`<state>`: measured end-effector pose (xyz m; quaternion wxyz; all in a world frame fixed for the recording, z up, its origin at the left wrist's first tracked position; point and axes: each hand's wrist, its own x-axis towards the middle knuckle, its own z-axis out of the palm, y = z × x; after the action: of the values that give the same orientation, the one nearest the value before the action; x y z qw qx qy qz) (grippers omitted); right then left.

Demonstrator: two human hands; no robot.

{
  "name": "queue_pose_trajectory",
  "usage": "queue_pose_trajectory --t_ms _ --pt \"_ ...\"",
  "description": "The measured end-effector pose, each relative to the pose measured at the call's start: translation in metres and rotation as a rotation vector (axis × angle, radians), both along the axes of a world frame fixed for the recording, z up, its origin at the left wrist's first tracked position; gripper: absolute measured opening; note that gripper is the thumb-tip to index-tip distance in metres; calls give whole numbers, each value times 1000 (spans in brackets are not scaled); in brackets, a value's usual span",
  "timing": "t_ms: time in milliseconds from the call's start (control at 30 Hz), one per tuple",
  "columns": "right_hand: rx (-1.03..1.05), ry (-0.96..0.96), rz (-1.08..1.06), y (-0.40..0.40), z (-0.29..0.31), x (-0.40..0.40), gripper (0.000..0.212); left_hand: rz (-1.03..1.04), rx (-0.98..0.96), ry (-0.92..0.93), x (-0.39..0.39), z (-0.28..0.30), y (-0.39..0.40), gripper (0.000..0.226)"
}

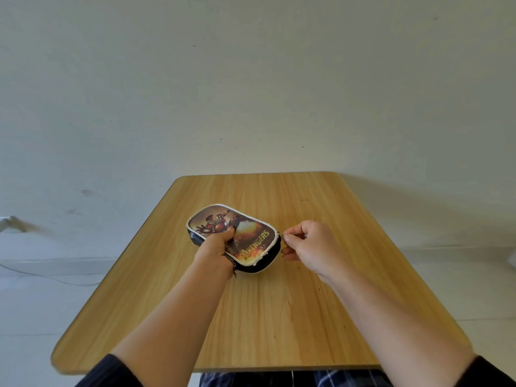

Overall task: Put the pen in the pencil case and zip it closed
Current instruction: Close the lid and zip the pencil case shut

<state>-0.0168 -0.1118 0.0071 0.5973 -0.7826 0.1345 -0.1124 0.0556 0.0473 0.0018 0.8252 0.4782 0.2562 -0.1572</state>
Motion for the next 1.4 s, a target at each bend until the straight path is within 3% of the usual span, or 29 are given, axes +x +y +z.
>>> queue_pose_trajectory --t_ms 100,233,333,500,600,900,1400 --pt "28 0 -12 1 -1 0 11 8 -4 1 -2 0 -1 37" --pt "60 -12 -40 2 -2 1 9 17 -47 5 -5 0 -5 29" --pt "76 -30 -87 0 -1 3 10 0 -184 2 -10 -1 -5 17" --pt "41 -40 -135 -9 2 5 10 -190 -338 55 -26 -1 -4 31" --pt "47 -38 -132 -11 2 4 10 -266 -350 100 -30 -2 -8 27" --pt "85 -41 -160 -4 -5 2 10 -103 -363 134 -32 6 -20 12" --pt "119 -32 -157 3 -9 -2 9 70 -366 159 -30 2 -29 39"
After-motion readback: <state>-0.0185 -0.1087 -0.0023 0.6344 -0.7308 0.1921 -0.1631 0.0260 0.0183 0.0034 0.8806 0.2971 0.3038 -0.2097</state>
